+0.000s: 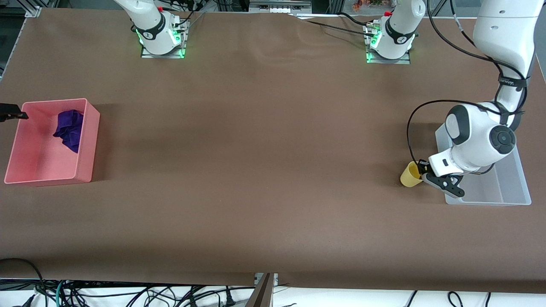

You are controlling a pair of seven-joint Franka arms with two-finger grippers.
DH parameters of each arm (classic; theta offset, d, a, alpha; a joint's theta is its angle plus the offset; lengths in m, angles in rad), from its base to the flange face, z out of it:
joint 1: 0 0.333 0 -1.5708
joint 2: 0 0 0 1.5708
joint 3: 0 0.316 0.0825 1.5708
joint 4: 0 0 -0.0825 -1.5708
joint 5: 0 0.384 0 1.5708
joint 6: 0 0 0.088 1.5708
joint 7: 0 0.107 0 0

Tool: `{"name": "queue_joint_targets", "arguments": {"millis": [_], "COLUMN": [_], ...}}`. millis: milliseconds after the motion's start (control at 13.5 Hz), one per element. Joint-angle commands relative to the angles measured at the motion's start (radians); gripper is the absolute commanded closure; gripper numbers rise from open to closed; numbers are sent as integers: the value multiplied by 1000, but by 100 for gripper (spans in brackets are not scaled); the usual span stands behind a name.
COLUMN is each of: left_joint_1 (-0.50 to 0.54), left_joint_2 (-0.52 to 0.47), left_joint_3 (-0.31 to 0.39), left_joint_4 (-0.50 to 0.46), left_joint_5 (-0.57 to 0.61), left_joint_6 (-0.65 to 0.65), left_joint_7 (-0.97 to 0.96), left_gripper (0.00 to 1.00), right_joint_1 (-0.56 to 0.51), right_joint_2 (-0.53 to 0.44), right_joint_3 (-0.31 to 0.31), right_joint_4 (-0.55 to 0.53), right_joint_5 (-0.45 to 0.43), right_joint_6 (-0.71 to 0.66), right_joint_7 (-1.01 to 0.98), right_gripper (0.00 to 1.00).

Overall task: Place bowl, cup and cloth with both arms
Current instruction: 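Grasp the yellow cup with the left gripper while the right gripper drops the cloth, then lower the yellow cup into the green bowl with the left gripper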

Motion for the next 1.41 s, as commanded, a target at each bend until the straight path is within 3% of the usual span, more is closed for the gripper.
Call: {"name": "queue_joint_targets", "arguments": {"millis": [0, 148, 296, 444, 593, 741, 963, 1037, 1111, 1333], "left_joint_1": [16, 47, 61, 67, 70, 69, 66, 62, 59, 58], "left_joint_2": [-99, -136, -133, -98, -72, -49, -43, -35, -38, -98], "left_joint_3": [7, 24, 109, 185, 203, 202, 202, 202, 202, 199], "left_joint_4": [95, 154, 154, 110, 39, 1, -26, -26, -24, -10], "left_joint_5": [77, 216, 303, 308, 300, 294, 268, 263, 259, 249], "left_joint_6": [-300, -451, -443, -263, -75, -45, -41, -35, -32, -64], "left_joint_7": [32, 131, 333, 513, 547, 524, 509, 500, 475, 444], "left_gripper": [100, 100, 100, 100, 100, 100, 100, 24, 0, 0], "right_joint_1": [-9, -10, -9, -10, -15, -13, -16, -15, -16, -15], "right_joint_2": [-53, -87, -134, -174, -199, -219, -229, -232, -236, -237], "right_joint_3": [143, 222, 271, 273, 269, 280, 332, 354, 354, 357], "right_joint_4": [34, 31, 30, 18, -22, -27, -27, -27, -27, -32], "right_joint_5": [3, 5, -10, -4, -12, -30, -34, -37, -34, -38], "right_joint_6": [-20, 13, 49, 121, 142, 103, 14, 6, 1, -64], "right_joint_7": [291, 410, 418, 418, 398, 419, 716, 746, 746, 757], "right_gripper": [0, 0, 0, 0, 0, 0, 0, 0, 0, 0]}}
